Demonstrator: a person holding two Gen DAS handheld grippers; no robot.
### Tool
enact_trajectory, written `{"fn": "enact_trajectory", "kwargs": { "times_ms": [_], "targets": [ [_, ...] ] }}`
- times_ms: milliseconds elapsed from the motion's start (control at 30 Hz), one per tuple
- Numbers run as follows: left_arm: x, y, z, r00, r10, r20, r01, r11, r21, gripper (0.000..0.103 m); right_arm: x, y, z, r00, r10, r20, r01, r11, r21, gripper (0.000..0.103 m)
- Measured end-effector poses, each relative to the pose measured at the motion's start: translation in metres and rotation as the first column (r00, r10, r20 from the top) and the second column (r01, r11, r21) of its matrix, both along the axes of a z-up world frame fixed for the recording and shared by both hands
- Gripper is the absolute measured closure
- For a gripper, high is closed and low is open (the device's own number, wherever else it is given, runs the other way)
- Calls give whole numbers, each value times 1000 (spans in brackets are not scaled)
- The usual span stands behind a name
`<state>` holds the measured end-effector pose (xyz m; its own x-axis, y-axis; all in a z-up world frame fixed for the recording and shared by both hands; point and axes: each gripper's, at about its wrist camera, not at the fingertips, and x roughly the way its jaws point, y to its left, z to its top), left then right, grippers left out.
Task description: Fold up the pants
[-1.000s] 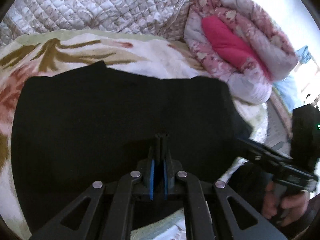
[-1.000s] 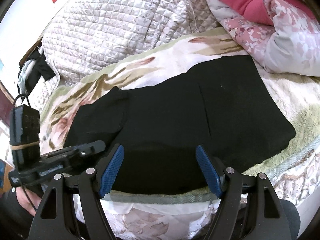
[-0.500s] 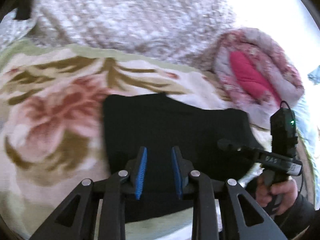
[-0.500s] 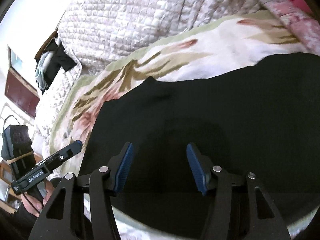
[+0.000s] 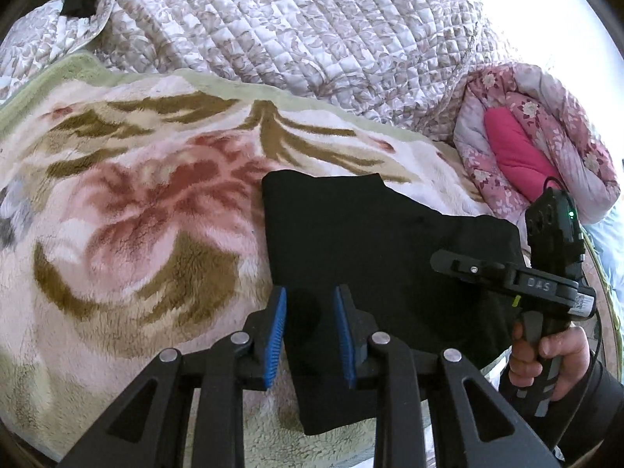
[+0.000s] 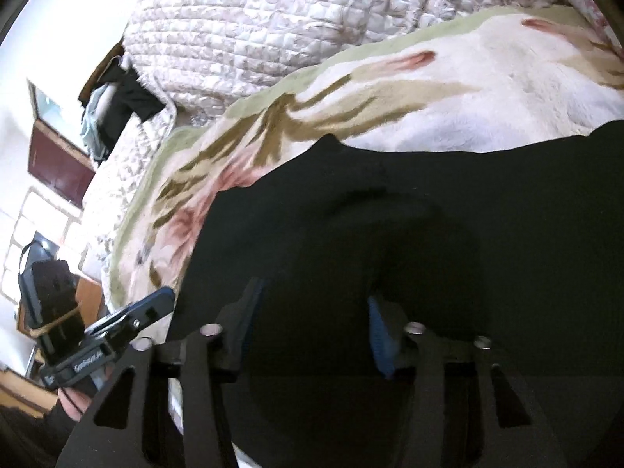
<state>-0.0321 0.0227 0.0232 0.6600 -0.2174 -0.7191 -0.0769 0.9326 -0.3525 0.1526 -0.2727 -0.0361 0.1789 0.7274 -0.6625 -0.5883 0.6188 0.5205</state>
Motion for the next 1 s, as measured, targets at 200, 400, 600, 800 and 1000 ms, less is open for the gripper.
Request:
{"fn": "enact_trajectory", "kwargs": {
  "times_ms": [200, 400, 600, 800, 1000],
  "targets": [
    [-2, -2, 0, 1000, 4, -7, -4, 1000, 1, 75, -10, -18, 12, 999, -31, -4, 32, 997, 68, 101],
    [-5, 0, 0, 1000, 6, -6, -6, 1000, 8, 75, -3, -44, -8, 992, -102, -73, 106, 993, 56, 101],
    [-5, -7, -1, 1000, -13, -14, 13, 1000, 12, 75, -6, -41, 4, 995, -95, -32, 97, 994, 49, 101],
    [-4, -11, -2, 999, -28, -20, 29, 999, 16, 75, -6, -46, 6, 991, -136, 0, 136, 991, 4, 99],
    [1, -9, 1, 1000, -28, -10, 28, 999, 25, 75, -10, -51, 32, 979, -165, 120, 168, 986, -15, 95]
  ]
}}
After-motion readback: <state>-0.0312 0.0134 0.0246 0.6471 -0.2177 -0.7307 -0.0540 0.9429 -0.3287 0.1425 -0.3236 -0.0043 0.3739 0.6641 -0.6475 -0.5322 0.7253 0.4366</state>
